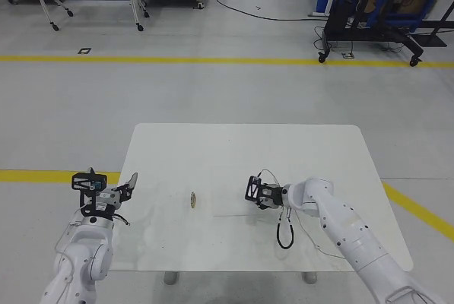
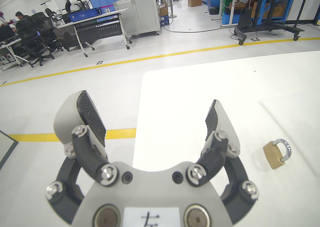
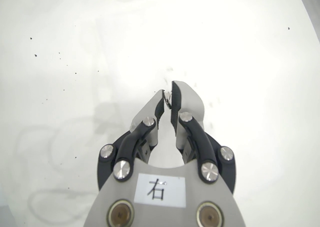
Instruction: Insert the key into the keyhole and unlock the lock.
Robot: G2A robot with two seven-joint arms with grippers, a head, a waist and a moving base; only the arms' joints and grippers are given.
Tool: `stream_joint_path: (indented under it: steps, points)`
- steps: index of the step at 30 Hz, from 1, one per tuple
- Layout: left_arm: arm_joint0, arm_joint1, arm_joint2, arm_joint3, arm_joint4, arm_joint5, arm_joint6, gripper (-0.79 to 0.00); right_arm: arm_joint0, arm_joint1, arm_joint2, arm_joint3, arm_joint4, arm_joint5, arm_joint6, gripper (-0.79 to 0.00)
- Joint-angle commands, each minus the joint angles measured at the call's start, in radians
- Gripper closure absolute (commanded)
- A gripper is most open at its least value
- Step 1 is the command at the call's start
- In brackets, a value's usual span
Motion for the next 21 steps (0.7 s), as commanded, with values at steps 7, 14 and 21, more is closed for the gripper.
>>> stream_joint_path:
  steps: [7,14,21]
  points:
    - [0.0,0.0,0.0,0.0,0.0,0.0,0.0,-0.785,0.006,0.003,-0.001,-0.02,0.021,-0.004,0.022,0.0]
    - [0.0,0.0,0.0,0.0,0.0,0.0,0.0,-0.785,-0.044,0.019,0.046,-0.102,0.018,0.042,-0.005,0.0]
    - [0.0,0.0,0.0,0.0,0.0,0.0,0.0,-0.785,-0.103,0.039,0.117,-0.16,0.025,0.051,-0.044,0.0]
